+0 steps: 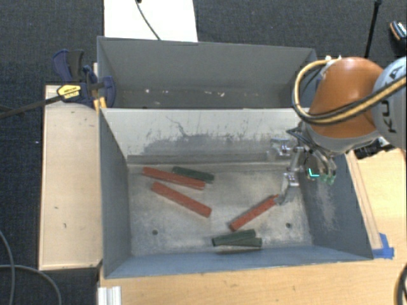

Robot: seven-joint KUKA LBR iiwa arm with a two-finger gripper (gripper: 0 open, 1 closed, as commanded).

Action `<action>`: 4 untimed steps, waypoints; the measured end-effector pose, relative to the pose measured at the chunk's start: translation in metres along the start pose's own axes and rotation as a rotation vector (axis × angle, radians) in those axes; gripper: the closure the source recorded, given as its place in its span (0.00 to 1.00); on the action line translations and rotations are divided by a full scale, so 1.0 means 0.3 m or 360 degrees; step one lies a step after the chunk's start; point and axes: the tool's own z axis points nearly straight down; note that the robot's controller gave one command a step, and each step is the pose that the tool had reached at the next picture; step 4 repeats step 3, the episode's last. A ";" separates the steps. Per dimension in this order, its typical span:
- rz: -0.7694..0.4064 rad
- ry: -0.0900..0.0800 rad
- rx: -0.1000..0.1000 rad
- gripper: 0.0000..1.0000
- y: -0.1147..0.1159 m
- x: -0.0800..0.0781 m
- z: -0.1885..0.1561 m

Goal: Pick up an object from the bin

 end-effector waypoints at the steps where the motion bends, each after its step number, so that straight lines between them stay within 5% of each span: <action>1: 0.0083 0.0002 -0.0001 0.00 -0.077 0.047 0.356; 2: 0.0074 -0.0012 0.0001 1.00 -0.076 0.038 0.340; 3: -0.0045 -0.0027 0.0004 1.00 -0.085 -0.041 -0.371; 4: -0.0045 -0.0027 0.0004 1.00 -0.085 -0.041 -0.371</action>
Offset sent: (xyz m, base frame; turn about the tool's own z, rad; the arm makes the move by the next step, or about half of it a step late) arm -0.0127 -0.0226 -0.1026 0.0433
